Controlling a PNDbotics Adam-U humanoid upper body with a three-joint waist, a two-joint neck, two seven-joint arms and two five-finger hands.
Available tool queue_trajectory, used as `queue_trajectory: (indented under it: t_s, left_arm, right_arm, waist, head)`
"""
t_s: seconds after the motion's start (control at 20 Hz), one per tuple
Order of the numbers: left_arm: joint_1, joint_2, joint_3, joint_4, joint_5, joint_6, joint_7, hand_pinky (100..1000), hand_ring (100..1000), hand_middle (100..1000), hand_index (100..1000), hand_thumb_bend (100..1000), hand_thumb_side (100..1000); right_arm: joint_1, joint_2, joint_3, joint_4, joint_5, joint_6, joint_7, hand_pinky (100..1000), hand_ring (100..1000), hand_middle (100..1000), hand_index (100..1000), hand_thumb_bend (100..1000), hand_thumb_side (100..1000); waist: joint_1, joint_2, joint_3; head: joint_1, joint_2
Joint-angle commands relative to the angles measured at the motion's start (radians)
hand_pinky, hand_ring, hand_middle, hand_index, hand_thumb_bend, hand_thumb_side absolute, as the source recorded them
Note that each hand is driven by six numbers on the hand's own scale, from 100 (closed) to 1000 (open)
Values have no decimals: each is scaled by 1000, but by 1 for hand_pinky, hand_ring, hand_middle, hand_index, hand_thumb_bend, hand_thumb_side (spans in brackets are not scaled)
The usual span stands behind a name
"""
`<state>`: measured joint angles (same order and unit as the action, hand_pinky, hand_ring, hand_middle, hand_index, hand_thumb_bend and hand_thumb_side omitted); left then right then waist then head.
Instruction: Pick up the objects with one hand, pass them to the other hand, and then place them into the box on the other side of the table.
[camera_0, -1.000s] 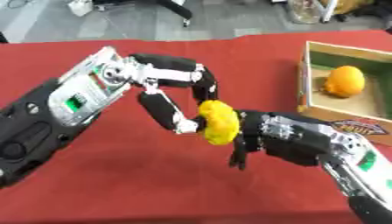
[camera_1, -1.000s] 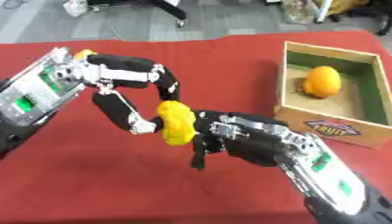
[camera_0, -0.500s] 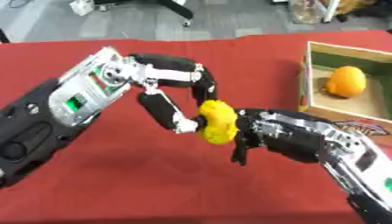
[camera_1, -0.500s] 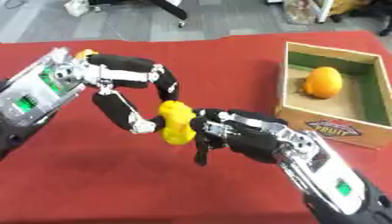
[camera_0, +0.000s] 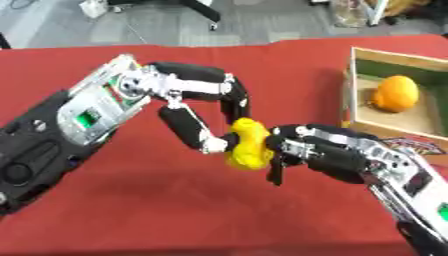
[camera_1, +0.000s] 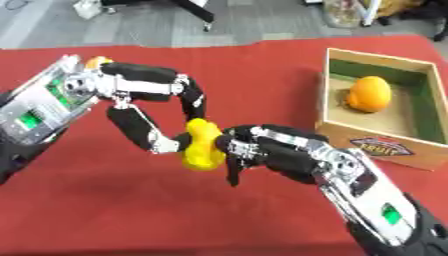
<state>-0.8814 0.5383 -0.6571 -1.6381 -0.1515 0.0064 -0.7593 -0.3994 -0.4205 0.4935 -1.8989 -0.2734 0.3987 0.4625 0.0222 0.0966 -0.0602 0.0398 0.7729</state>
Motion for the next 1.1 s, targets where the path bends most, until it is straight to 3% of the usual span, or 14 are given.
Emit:
queue_trajectory:
  t_s: [0.05,0.3,0.4,0.7,0.9,1.1]
  left_arm:
    - [-23,8,11,-11,4,5,1,722,621,585,657,100,246]
    - [-23,7,13,-8,1,4,0,723,624,586,663,100,247]
    - [-21,8,16,-7,-1,4,2,723,624,588,666,100,247]
    - [-17,11,29,-5,-1,6,18,725,631,602,683,100,256]
    - [-12,21,47,-11,6,11,30,727,634,606,687,100,349]
    - [-10,33,72,-24,18,16,45,727,635,607,687,100,364]
  right_arm:
    - [-14,-10,-1,-29,-3,3,1,640,454,359,671,100,512]
    - [-14,-9,-1,-28,-18,-2,13,642,447,344,557,100,329]
    - [-14,-8,-1,-27,-22,-2,16,643,448,343,538,100,299]
    - [-11,-4,-5,-20,-31,-11,26,653,455,349,521,100,319]
    - [-7,0,-11,-14,-38,-22,26,657,456,350,514,100,321]
    - [-8,-2,-20,-12,-47,-29,19,657,455,348,504,100,316]
  waist:
    - [-2,-18,1]
    - [-1,-18,0]
    - [-1,-17,-1]
    - [0,-15,-3]
    - [0,-14,-4]
    - [0,-15,-3]
  head:
    - [-2,-3]
    - [-2,-3]
    - [-3,-3]
    - [-3,-3]
    - [-4,-3]
    - [-8,-3]
